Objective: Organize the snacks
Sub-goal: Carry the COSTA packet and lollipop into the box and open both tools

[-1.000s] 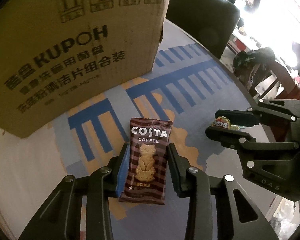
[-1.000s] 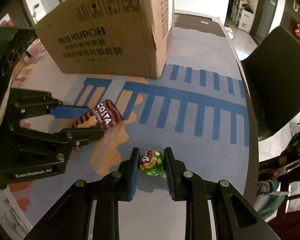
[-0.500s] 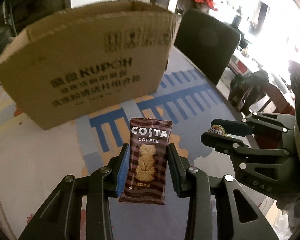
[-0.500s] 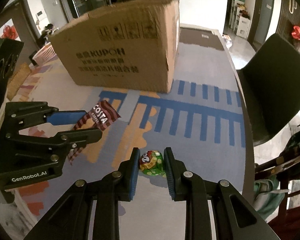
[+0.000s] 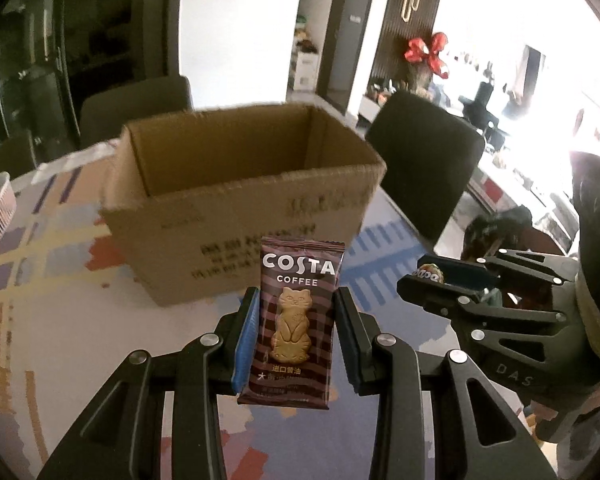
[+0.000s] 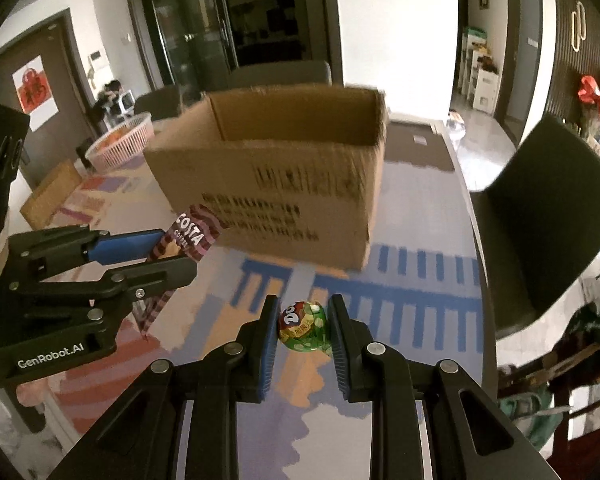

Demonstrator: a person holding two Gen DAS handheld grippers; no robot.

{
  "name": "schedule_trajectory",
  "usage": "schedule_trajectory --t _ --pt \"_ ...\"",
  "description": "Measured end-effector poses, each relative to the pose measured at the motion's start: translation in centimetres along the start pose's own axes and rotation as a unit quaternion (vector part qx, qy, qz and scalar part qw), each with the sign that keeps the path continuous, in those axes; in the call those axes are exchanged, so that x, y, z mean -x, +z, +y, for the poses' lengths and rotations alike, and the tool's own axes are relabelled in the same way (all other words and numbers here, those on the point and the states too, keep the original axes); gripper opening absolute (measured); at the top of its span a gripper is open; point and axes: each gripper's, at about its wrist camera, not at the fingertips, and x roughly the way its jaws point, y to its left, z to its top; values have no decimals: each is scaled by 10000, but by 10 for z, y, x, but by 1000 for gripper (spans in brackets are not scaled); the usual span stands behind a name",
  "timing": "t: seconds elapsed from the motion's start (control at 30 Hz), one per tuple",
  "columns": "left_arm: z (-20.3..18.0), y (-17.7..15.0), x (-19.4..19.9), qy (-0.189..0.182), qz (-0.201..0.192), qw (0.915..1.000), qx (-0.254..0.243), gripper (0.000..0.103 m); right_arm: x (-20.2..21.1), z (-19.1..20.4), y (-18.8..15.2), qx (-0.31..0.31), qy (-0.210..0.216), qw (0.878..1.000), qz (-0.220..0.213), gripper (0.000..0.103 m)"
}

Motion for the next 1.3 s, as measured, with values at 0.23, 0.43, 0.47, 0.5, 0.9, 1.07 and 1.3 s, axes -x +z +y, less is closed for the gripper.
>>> schedule_trajectory --t 0.23,0.43,0.47,0.5,0.9,1.07,1.3 --pt "11 22 25 116 -409 9991 42 37 14 14 29 145 31 9992 -375 26" --pt "19 45 38 231 -686 9974 -14 37 25 17 59 149 28 9974 -706 26" --pt "21 50 39 262 -723 9970 -30 37 25 17 64 153 26 9971 -743 26" --pt "22 54 39 286 -747 9968 -28 37 26 16 70 141 9 9969 -776 26" --pt "46 101 29 426 -791 9959 101 37 16 18 127 175 17 9955 -926 26" --pt "57 113 16 444 -709 9962 235 37 6 19 142 233 -24 9955 -917 26" --pt "68 121 -8 472 -514 9970 323 37 -14 18 152 248 -56 9965 -791 26"
